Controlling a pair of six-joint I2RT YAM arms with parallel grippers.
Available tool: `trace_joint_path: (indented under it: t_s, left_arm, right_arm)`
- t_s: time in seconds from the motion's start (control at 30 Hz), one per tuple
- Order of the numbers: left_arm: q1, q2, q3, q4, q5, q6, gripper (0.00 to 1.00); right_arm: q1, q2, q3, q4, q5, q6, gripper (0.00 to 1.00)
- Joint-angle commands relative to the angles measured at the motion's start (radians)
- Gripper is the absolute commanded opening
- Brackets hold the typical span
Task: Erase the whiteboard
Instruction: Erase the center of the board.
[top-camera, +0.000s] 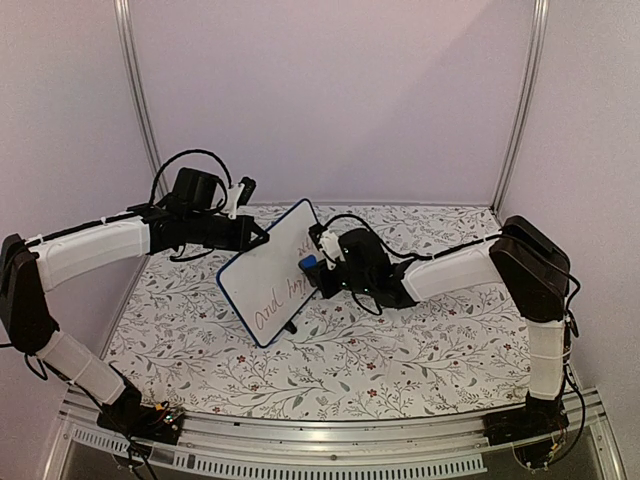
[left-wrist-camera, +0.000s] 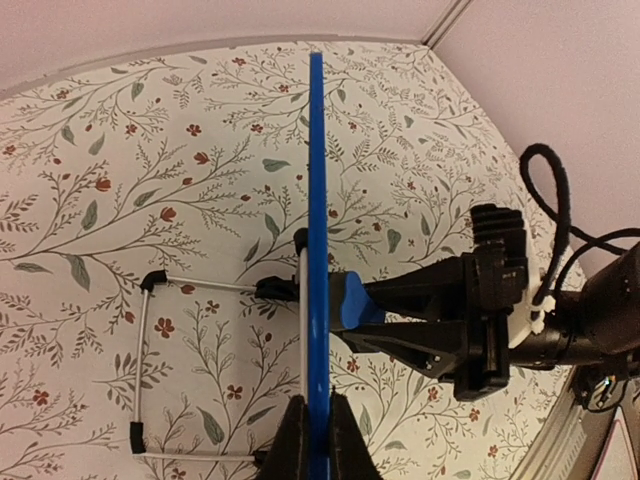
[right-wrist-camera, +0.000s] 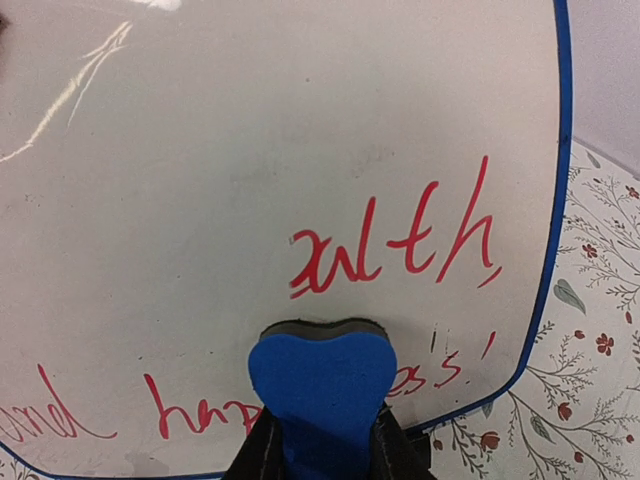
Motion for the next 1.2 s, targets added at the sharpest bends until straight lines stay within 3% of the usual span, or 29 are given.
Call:
trace_joint_path:
  t_s: [0.0, 0.57, 1.17]
  left_arm:
    - [-0.027, 0.036, -0.021, -0.028, 0.034, -0.001, 0.0]
    - [-0.028, 0.036, -0.02, -0.029, 0.038, 0.0, 0.0]
    - [-0.027, 0.041, -0.019, -0.027, 0.041, -0.002, 0.0]
  right_arm:
    - [-0.003, 0.002, -0.007, 0.019, 0.01, 0.009, 0.16]
    - [-0.019, -0.018, 0.14, -0.022, 0.054, -0.058, 0.17]
    - [-0.019, -0.011, -0.011, 0.022, 0.001, 0.008, 0.16]
